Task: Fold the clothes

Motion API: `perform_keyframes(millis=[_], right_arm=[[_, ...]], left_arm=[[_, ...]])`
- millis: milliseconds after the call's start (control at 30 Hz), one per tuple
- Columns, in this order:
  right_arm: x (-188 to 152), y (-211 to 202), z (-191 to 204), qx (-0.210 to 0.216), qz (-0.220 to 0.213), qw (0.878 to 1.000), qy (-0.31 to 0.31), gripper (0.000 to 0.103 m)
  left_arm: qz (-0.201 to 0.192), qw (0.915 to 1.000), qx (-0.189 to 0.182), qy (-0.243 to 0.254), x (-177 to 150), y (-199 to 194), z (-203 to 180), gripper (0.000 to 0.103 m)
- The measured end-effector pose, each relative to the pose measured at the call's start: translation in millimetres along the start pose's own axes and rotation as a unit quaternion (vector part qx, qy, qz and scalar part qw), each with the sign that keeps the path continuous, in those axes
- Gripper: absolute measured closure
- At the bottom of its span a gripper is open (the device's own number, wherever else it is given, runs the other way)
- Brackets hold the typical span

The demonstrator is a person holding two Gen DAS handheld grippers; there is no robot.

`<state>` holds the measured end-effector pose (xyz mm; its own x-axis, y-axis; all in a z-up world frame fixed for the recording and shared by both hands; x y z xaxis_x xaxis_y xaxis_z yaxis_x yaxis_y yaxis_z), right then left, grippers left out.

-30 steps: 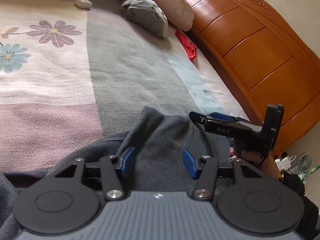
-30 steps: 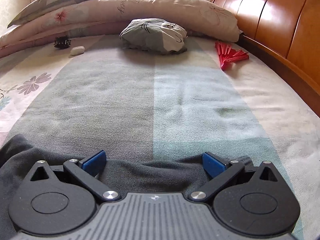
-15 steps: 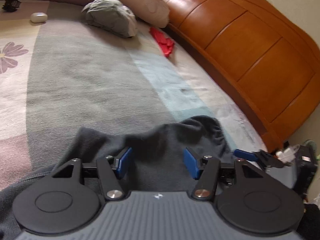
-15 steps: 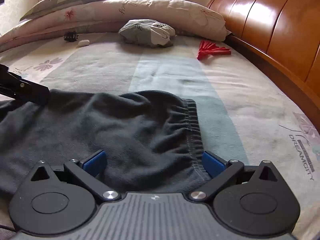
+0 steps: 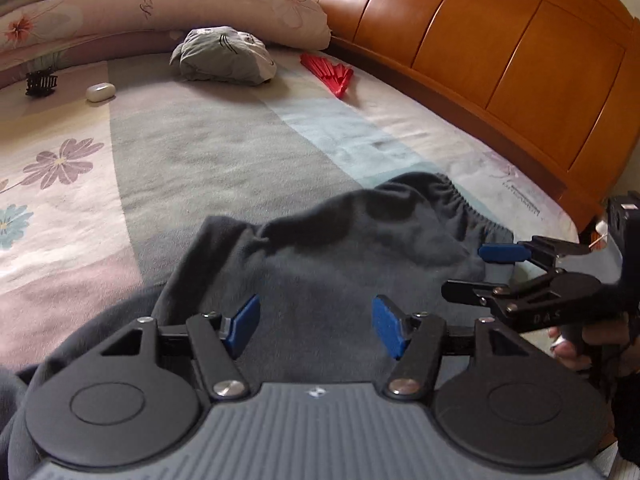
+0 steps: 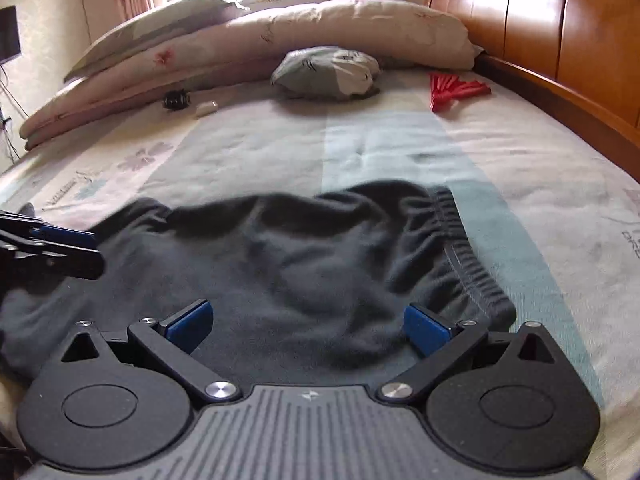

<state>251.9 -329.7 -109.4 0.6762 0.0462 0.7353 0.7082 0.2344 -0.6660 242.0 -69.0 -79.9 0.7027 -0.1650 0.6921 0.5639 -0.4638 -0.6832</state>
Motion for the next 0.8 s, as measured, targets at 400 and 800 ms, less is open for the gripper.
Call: perform_keyframes(millis=[400,800], right_arm=[[-1.9,-13.9,39.1,0.005,0.012,0.999,-0.042,0.0],[-6.8,-22.8,50.2,-0.021,0.022,0.999,-0.038,0.0]], left_arm=[[0.033,0.9991,0.024,-0.002,-44.3,-16.7,-14.9,0.033],[0.02,0.9993,-0.002,-0.031,-39.0,-31.8,-17.9,0.029]])
Point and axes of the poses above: each gripper's, at about its wrist camera, not at the fingertips, and y roughly the way its jaws point, z to its left, x to its top, the point moved 1 cm from there along y, roughly the way its jaws point, and after that the axes turned 4 degrees about y, right-handed, at the moved point
